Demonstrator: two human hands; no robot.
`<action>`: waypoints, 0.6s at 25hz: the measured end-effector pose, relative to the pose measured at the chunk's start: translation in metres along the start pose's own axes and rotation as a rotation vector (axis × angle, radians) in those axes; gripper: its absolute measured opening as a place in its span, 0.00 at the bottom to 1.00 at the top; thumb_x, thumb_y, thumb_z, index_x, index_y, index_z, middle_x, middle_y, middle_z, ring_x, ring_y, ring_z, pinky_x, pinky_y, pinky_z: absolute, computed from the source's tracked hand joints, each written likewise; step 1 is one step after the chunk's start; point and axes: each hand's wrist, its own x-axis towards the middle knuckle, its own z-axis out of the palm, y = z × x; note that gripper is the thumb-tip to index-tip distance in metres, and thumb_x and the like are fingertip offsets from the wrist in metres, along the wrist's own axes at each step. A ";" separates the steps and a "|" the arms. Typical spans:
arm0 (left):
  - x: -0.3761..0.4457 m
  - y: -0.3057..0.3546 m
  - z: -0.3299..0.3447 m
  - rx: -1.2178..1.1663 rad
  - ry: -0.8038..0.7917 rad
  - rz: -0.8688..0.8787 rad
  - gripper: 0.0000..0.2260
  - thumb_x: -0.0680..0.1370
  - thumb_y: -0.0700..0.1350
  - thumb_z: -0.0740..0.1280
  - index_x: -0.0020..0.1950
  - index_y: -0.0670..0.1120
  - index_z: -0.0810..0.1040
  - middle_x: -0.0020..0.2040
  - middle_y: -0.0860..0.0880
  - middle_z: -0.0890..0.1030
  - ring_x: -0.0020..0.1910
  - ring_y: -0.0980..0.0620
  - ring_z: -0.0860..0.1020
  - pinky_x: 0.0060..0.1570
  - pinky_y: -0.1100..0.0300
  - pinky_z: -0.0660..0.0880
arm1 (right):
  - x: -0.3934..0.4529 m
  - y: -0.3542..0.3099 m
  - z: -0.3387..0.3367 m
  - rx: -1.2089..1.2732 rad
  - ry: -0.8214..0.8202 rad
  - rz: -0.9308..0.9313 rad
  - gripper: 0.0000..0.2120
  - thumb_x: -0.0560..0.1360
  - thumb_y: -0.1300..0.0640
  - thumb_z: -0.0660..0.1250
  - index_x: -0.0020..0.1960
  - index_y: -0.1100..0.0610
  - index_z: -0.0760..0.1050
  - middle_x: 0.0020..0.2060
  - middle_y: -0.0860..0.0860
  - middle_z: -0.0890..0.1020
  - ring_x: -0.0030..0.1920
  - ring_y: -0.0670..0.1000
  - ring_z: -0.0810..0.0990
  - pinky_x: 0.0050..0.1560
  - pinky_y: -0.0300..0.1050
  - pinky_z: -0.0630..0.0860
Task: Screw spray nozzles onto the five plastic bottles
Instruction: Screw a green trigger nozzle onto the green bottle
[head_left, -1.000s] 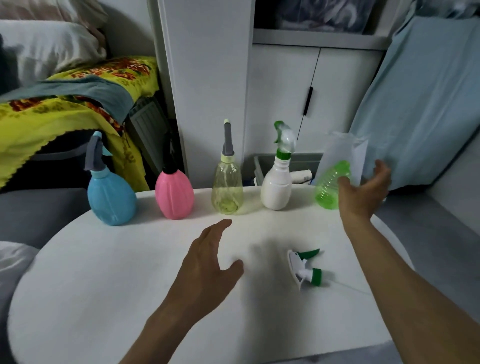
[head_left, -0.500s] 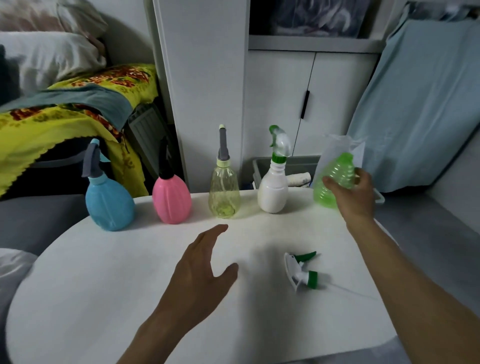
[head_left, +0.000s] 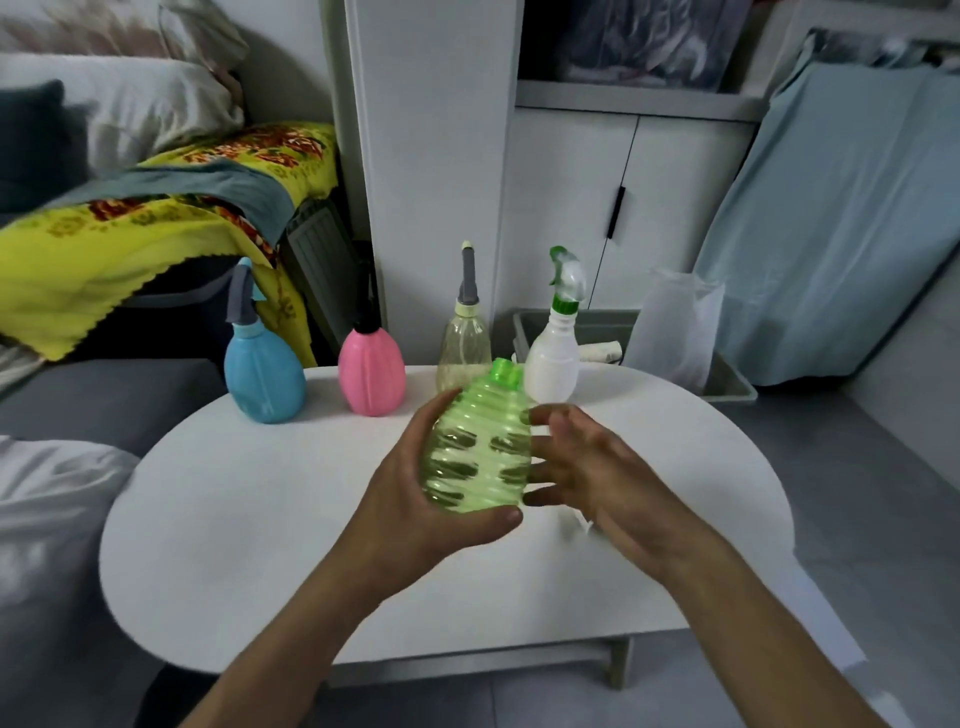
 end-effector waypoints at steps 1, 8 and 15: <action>-0.003 0.000 -0.005 -0.018 0.002 -0.027 0.42 0.60 0.45 0.83 0.69 0.61 0.68 0.56 0.57 0.82 0.52 0.55 0.83 0.43 0.60 0.81 | 0.000 0.001 -0.010 -0.129 0.059 0.035 0.18 0.75 0.41 0.67 0.58 0.52 0.74 0.52 0.50 0.86 0.50 0.54 0.85 0.53 0.57 0.80; -0.013 -0.012 -0.028 0.082 0.018 -0.071 0.43 0.60 0.57 0.81 0.69 0.69 0.63 0.59 0.68 0.77 0.55 0.63 0.79 0.45 0.70 0.78 | 0.007 0.032 -0.071 -1.331 0.030 0.391 0.20 0.71 0.47 0.72 0.60 0.48 0.71 0.58 0.48 0.76 0.57 0.52 0.73 0.51 0.46 0.71; -0.007 -0.011 -0.028 0.088 0.065 -0.075 0.39 0.60 0.49 0.81 0.66 0.67 0.67 0.54 0.65 0.79 0.51 0.63 0.80 0.38 0.69 0.78 | 0.016 0.057 -0.060 -1.488 0.220 0.326 0.13 0.71 0.48 0.69 0.54 0.49 0.78 0.49 0.49 0.82 0.55 0.54 0.76 0.44 0.46 0.64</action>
